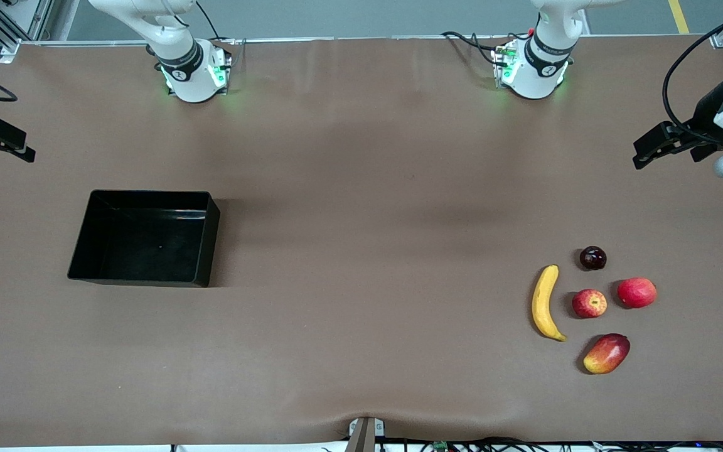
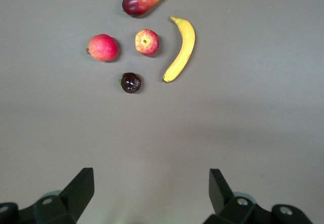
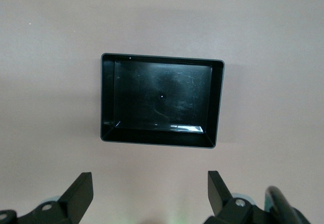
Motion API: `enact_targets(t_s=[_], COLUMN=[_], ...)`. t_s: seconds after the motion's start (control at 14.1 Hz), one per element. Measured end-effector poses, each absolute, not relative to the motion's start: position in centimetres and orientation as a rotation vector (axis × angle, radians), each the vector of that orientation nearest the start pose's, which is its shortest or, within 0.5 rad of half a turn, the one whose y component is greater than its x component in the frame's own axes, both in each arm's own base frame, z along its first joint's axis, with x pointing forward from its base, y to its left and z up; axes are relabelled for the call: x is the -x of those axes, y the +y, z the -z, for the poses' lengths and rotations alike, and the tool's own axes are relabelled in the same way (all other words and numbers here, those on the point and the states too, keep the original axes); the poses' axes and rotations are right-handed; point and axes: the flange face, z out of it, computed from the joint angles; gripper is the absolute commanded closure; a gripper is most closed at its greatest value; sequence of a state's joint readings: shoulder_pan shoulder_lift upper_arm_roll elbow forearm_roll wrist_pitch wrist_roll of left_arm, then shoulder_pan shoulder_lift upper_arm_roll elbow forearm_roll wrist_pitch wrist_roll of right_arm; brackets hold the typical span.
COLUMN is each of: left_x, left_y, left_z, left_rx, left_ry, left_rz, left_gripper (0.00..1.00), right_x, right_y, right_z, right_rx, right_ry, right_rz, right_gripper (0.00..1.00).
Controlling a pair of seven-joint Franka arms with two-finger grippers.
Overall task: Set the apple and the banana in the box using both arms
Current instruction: 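Reach the left gripper toward the apple while the right gripper reaches the box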
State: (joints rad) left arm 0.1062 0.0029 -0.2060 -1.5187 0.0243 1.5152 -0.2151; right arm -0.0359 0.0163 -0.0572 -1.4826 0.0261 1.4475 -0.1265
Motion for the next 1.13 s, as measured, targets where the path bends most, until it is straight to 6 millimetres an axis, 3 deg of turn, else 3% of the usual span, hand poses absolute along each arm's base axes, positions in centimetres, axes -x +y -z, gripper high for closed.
enact_targets(t_s=[0.42, 0.64, 0.92, 1.13], left_x=[-54.8, -55.3, -58.0, -61.4], left_y=[-4.6, -3.9, -3.1, -3.0], left_z=[-64.3, -63.6, -59.8, -54.7], left_rx=[3.111, 3.11, 3.074, 3.088], left_ry=[-0.199, -0.216, -0.211, -0.199], left_rz=[-0.004, -0.024, -0.048, -0.05], left_gripper=[0.0, 0.0, 0.0, 0.0], right_x=[-54.8, -56.1, -57.9, -59.6], right_y=[-4.8, -5.2, -7.3, -9.2], right_z=[-64.2, -62.2, -59.1, -55.0], right_rx=[3.109, 3.11, 3.108, 3.099], right_ry=[-0.054, -0.045, 0.011, 0.053], right_rz=[-0.084, -0.115, -0.152, -0.228], right_gripper=[0.0, 0.0, 0.0, 0.0])
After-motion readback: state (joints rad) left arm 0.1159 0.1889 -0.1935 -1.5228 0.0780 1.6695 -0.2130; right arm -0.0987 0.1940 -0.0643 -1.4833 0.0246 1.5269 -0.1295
